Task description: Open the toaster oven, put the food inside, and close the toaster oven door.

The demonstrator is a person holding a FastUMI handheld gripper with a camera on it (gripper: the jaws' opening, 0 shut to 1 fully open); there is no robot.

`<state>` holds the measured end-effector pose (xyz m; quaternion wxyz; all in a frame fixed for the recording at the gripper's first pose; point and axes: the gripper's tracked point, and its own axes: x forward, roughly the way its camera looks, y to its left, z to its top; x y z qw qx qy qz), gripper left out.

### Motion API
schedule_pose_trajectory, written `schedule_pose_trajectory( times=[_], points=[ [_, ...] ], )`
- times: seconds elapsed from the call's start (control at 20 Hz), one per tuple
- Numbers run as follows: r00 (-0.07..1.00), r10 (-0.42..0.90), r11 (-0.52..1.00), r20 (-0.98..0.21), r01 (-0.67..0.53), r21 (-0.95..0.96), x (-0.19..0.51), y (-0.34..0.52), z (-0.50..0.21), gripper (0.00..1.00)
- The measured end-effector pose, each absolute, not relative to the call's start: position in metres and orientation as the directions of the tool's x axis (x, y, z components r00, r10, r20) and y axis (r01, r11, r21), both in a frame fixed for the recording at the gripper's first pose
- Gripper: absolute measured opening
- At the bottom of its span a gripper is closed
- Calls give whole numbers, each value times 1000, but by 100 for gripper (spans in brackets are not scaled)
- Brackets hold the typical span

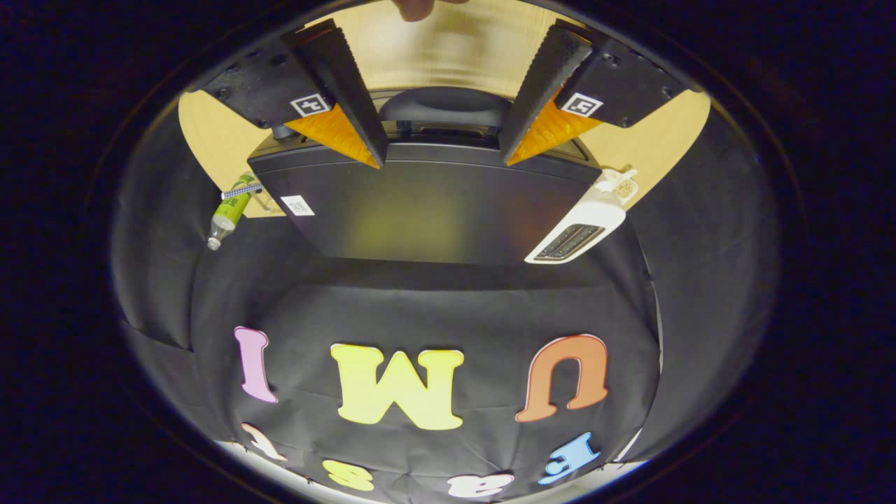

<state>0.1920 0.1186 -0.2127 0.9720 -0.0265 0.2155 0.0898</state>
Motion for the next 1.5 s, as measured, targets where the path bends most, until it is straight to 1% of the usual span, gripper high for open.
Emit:
schedule_pose_trajectory(
  times=[0.1,0.15,0.2,0.25,0.3,0.45,0.75,0.95,1.3,1.5],
  points=[
    [898,147,980,-414,-189,-60,193,118,-221,100],
    [891,152,978,-429,-197,-62,189,119,-227,100],
    [907,153,982,-393,-186,-47,191,119,-222,100],
    [899,154,982,-411,-187,-40,193,119,-231,100],
    [907,155,983,-392,-179,-26,190,119,-225,100],
    [900,169,985,-402,-172,29,186,119,-231,100],
    [869,189,980,-457,-197,31,155,115,-242,100],
    [858,174,981,-483,-196,5,126,111,-256,100],
    [818,159,974,-553,-220,-45,76,105,-304,100],
    [777,133,982,-615,-189,-26,60,100,-338,100]
  ],
)
